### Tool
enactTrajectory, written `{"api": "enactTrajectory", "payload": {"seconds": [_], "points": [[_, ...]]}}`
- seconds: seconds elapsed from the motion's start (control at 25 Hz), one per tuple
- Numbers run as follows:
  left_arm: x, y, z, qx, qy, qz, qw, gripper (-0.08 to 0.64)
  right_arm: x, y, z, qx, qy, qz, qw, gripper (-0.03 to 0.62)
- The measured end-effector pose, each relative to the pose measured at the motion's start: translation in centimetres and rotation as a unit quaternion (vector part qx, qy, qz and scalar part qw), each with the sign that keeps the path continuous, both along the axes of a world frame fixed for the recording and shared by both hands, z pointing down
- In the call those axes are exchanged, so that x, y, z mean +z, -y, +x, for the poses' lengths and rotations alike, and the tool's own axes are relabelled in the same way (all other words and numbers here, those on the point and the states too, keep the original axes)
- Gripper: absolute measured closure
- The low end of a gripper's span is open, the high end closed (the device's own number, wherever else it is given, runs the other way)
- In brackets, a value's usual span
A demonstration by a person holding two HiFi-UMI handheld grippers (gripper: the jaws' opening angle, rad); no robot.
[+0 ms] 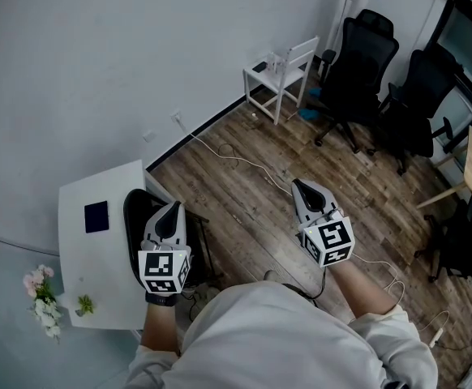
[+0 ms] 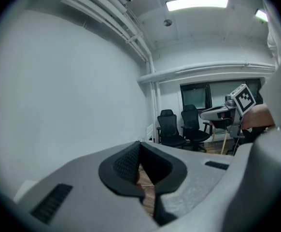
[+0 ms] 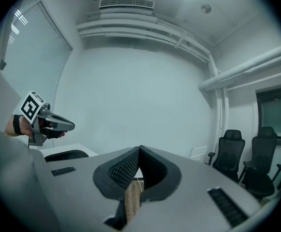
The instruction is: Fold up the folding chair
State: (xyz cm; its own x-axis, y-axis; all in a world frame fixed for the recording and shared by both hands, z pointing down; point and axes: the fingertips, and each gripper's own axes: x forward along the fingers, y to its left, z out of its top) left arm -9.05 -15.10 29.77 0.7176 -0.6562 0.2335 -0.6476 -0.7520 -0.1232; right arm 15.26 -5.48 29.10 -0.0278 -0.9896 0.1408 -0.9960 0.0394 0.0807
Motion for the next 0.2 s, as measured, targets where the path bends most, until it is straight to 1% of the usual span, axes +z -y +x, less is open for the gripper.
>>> {"api": "enactTrajectory", "payload": {"seconds": [0.2], "points": [[0.23,-0.07,0.12,-0.001,0.002,-0.003,1.0000,0.552,0.07,-0.08,0.26,0.001,0.000,0.001,1.000,0.575]]}}
